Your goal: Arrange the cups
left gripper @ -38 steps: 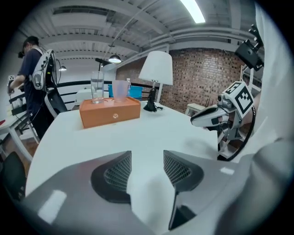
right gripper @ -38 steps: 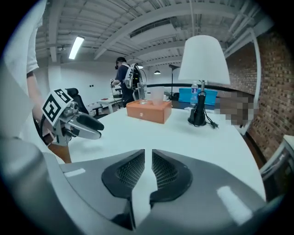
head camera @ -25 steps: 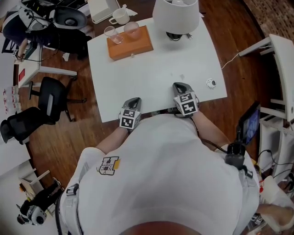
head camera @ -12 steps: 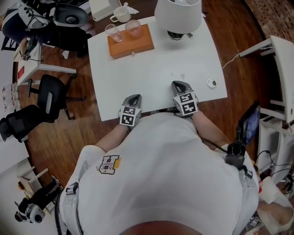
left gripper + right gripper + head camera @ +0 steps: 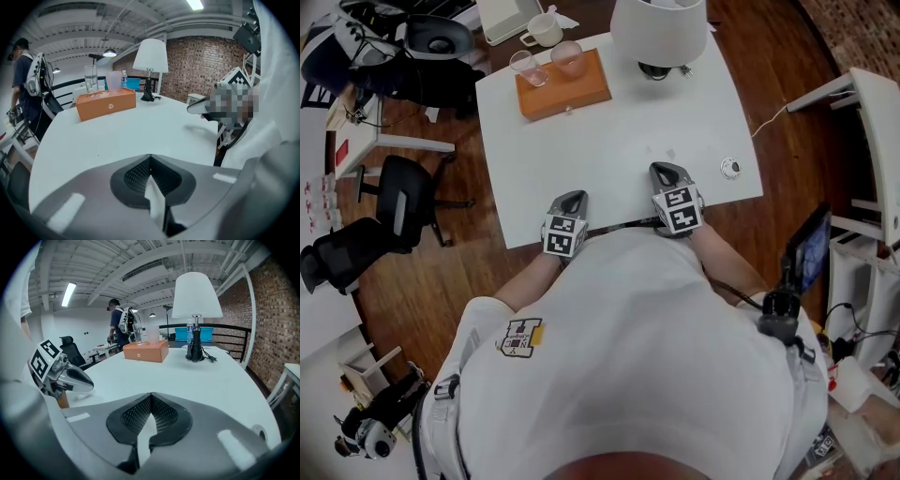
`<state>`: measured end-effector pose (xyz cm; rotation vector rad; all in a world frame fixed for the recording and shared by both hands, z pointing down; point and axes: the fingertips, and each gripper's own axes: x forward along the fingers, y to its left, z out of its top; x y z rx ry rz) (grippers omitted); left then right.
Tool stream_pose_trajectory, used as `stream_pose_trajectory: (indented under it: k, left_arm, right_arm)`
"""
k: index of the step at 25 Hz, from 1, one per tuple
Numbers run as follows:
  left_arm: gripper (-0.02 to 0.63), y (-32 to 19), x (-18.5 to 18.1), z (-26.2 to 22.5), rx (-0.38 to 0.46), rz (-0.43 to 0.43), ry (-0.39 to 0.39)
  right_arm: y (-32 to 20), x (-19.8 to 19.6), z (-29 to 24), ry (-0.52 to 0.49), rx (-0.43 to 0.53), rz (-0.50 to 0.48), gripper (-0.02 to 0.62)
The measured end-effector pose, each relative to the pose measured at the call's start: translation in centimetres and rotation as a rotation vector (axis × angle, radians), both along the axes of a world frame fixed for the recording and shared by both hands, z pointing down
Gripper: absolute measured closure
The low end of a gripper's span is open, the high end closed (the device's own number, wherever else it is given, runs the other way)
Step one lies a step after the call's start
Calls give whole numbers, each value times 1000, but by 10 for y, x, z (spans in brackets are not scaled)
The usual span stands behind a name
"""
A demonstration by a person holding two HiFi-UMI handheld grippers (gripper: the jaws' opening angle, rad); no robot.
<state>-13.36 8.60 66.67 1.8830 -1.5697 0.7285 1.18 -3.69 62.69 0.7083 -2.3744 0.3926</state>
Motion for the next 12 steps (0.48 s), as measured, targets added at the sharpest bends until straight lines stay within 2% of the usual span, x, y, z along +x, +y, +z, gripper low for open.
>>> stream_pose_trajectory:
  k: [6,12]
  left_arm:
    - [601,7,0,2,-7,-28,-6]
    - [601,7,3,-4,-1,-90,-20]
  right_arm:
    - [0,-1,-2,-5,3,-11,595]
    - [-9,-5,-3,-17,12,-71,595]
